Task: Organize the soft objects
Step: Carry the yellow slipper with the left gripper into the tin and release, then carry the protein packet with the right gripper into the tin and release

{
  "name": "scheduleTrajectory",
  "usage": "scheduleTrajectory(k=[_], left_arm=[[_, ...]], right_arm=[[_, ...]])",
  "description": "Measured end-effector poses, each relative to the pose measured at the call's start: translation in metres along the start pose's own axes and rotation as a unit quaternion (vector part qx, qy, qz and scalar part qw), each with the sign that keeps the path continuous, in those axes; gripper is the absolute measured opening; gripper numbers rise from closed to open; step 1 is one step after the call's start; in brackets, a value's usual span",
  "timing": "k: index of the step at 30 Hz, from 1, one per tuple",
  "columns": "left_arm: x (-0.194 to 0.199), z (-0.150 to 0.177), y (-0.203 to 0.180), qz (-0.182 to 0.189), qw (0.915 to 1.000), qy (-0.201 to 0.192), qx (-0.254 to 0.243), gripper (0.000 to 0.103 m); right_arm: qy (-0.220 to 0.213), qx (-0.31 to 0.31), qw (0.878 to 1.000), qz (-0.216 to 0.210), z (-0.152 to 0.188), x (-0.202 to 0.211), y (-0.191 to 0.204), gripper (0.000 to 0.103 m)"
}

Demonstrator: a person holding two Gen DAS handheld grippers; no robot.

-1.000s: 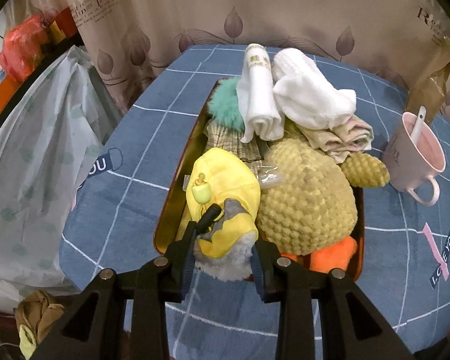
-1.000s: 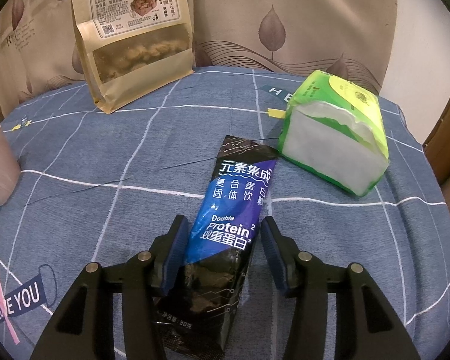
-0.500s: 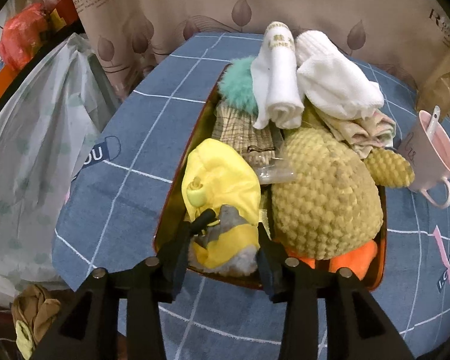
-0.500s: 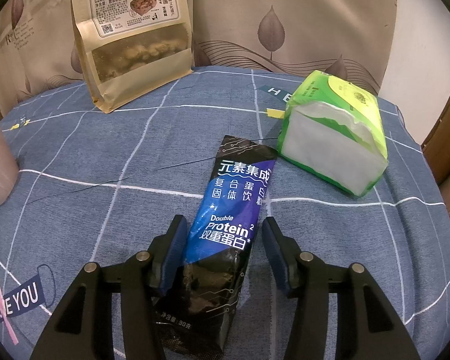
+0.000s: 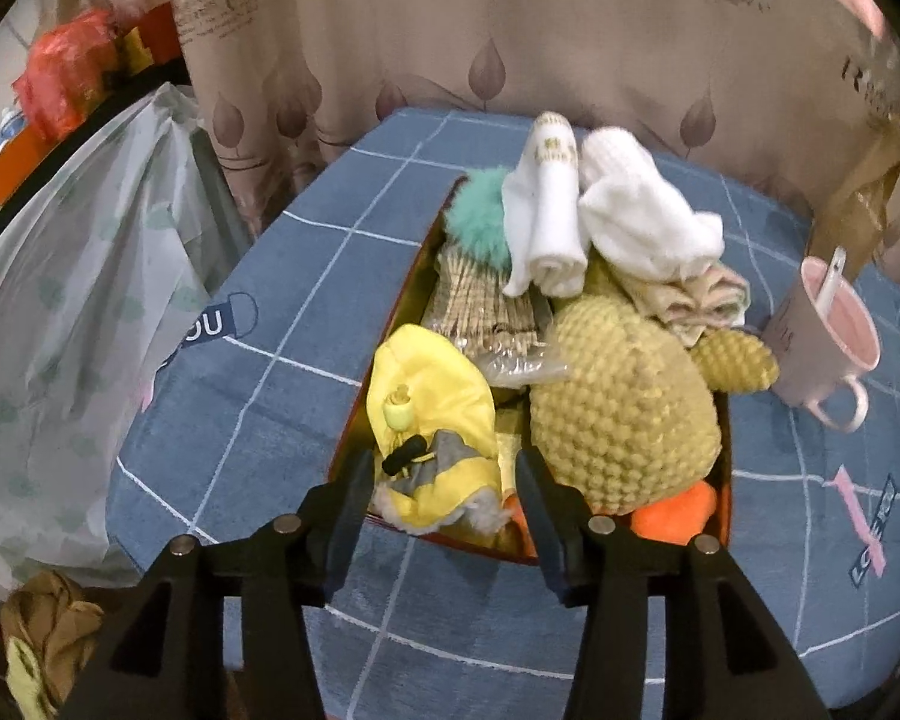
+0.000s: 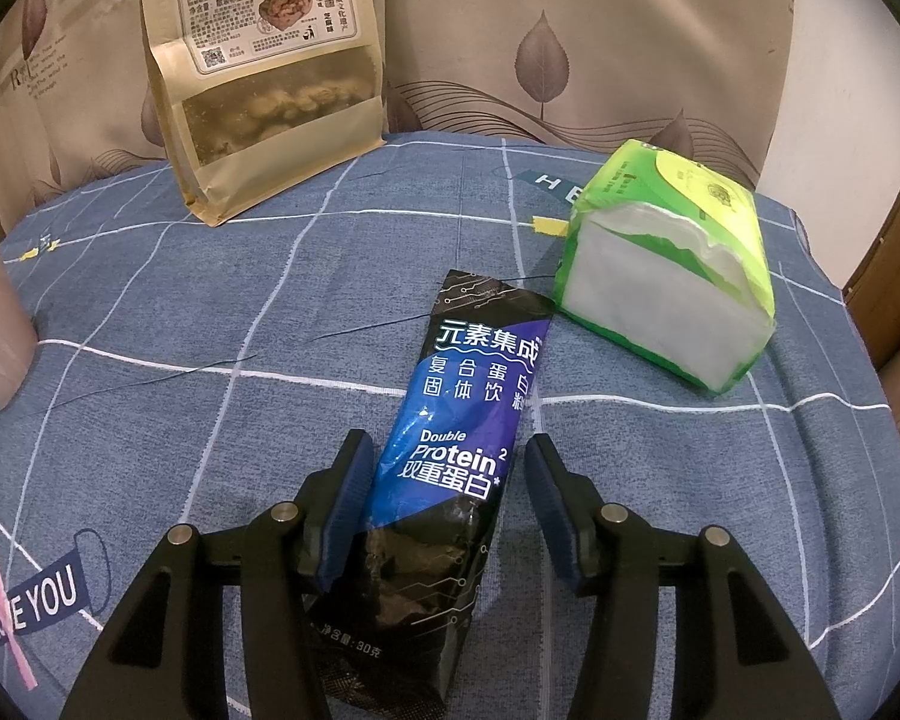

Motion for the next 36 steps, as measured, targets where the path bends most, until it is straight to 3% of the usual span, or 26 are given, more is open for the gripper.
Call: scheduleTrajectory(k=[10, 21, 36], left_arm=[[0.018, 0.0, 0.002, -0.015, 0.9993, -0.025, 0.022, 0.05], [0.02, 0.004, 0.013, -0.031, 0.9982, -0.032, 0.041, 0.05], [0.02, 0.004, 0.027, -0.037, 0.9968, -0.036, 0.061, 0.05]], right_arm=[[0.0, 0.003, 1.0, 0.006, -0.001, 0.002, 0.006, 0.038], [-0.019, -0.003, 1.0, -0.009, -0.014, 0.024, 0.028, 0.037], [-0.042, 0.055, 0.994, -0.083, -0.052, 0.07, 0.133, 0.037]])
Point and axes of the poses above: each gripper's, at about its wrist camera, not at the fingertips, and x roughly against the way its jaws point, y to its left, z to its underside, the point moved 6 cm from there along -x, roughly the way its jaws point, and after that the axes turned 11 degrees about -z, right-handed, at the moved point
